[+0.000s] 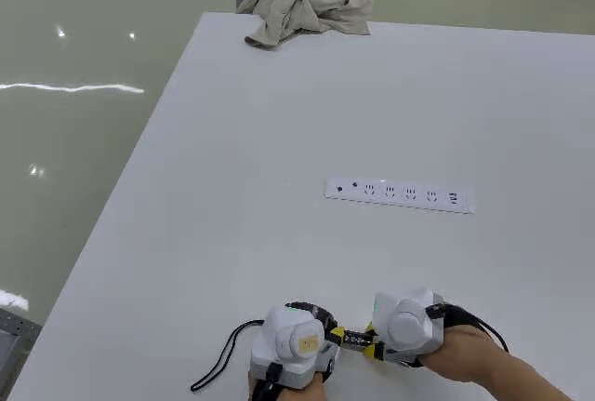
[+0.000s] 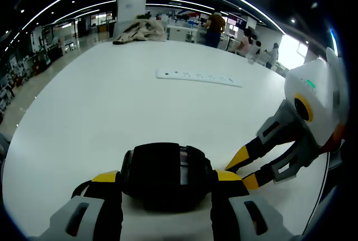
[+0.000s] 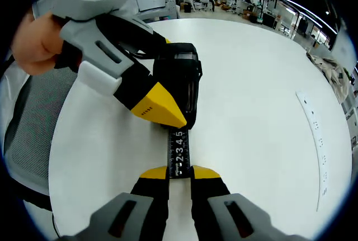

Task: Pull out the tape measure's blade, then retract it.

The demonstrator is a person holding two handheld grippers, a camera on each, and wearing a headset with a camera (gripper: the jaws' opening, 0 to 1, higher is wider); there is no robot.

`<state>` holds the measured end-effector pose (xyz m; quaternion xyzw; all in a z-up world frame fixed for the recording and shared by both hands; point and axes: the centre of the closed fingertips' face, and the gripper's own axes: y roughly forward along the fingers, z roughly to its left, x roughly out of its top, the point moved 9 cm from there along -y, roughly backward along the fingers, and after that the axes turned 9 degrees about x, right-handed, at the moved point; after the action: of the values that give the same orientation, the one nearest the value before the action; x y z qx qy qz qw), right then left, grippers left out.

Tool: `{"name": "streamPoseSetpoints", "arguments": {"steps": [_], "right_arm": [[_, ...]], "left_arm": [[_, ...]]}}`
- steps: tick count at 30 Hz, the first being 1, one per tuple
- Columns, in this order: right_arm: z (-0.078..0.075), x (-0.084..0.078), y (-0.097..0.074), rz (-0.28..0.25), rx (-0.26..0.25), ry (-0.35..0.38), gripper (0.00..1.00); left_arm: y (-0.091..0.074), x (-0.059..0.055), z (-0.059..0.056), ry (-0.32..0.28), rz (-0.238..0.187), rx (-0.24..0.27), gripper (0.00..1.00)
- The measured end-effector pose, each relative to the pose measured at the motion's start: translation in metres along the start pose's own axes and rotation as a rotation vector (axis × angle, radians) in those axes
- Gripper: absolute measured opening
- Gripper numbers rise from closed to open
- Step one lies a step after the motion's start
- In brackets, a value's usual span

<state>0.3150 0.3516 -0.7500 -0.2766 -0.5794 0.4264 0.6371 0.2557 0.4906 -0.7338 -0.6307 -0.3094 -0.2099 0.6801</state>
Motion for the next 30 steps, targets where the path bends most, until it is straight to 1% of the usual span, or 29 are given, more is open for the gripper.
{"name": "streamPoseSetpoints", "arguments": {"steps": [23, 30], "right_arm": [[-0.001, 0.014, 0.01, -0.024, -0.007, -0.007, 0.14], [0.0, 0.016, 0.011, -0.028, -0.009, -0.032, 0.14]], "left_arm": [[-0.001, 0.0, 0.0, 0.0, 0.001, -0.002, 0.61], [0.0, 0.0, 0.0, 0.002, 0.004, -0.003, 0.61]]}}
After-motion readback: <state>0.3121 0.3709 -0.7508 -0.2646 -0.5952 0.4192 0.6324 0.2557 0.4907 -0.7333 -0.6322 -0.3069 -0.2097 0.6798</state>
